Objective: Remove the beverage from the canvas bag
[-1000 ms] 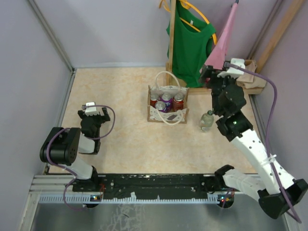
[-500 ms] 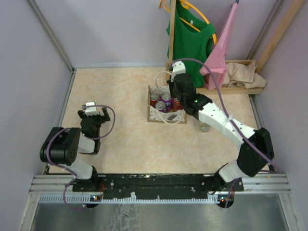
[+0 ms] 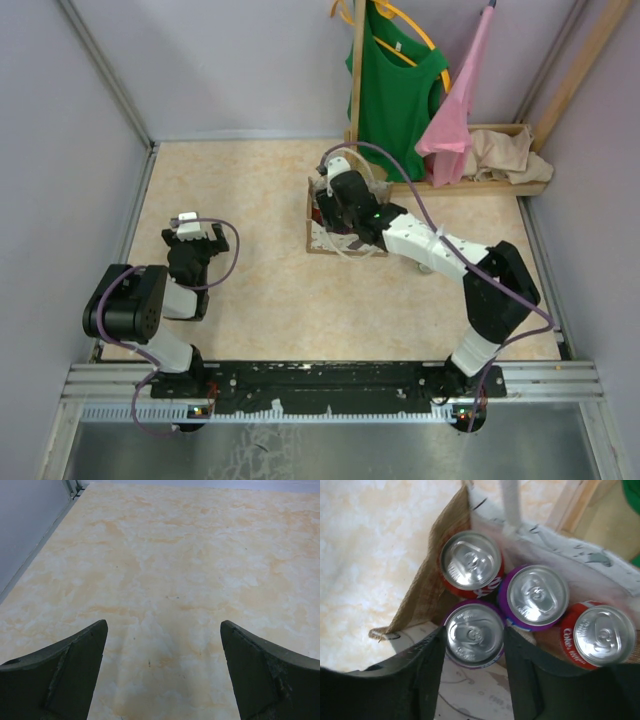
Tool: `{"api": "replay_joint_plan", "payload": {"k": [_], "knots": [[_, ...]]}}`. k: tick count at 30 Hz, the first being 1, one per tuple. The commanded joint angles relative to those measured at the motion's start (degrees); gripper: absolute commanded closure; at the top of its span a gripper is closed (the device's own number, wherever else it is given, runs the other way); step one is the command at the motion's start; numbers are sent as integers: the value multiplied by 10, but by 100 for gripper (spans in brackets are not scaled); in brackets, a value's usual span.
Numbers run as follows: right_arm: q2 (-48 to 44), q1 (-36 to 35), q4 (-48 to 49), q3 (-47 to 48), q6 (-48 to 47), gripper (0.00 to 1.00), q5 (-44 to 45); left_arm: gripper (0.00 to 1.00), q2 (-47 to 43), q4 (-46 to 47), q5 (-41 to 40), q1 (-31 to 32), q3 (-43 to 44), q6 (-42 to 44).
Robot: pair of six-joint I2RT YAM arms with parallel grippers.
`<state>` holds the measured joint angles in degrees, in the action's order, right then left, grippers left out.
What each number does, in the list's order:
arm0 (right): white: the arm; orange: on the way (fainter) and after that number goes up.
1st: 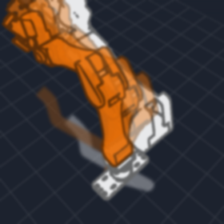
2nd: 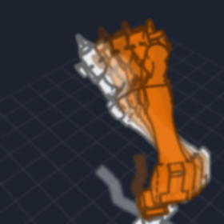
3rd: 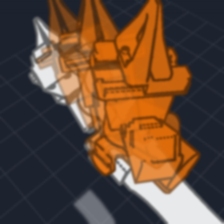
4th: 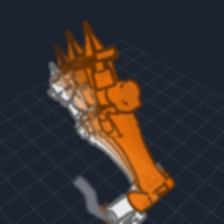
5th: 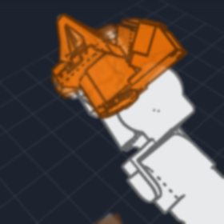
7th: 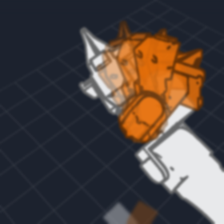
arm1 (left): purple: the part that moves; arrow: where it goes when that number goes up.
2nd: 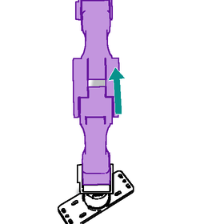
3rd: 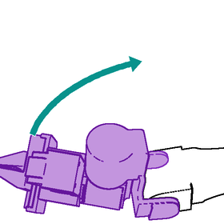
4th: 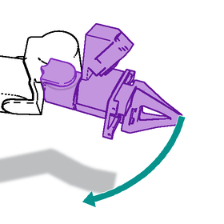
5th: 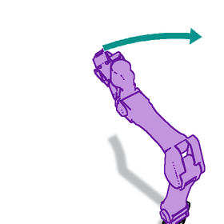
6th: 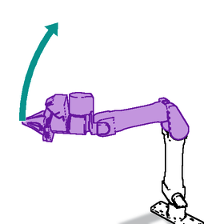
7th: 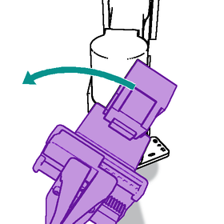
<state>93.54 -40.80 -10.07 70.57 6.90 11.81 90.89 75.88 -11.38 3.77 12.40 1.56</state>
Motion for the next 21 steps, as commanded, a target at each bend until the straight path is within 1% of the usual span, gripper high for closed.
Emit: {"api": "replay_joint_plan", "payload": {"k": [1,2,5,6,7,12,19,21], "knots": [[3,-29,8,-6,4,34,-23,0,3,10,-2,0,-2,3],[2,-34,9,-9,5,28,-23,0,3,10,-2,0,-3,3],[4,-48,9,-20,10,6,-20,0,3,10,-2,1,-4,3],[6,-53,9,-24,12,2,-19,0,4,10,-2,1,-3,3],[7,-57,9,-26,14,1,-16,0,3,10,-2,0,-3,3],[7,-60,17,-36,33,1,13,0,4,10,-2,1,-3,3],[7,-60,-1,-19,44,1,69,0,3,10,-2,1,-4,2],[28,-60,-10,-13,52,1,80,0,3,10,-2,1,-3,3]]}}
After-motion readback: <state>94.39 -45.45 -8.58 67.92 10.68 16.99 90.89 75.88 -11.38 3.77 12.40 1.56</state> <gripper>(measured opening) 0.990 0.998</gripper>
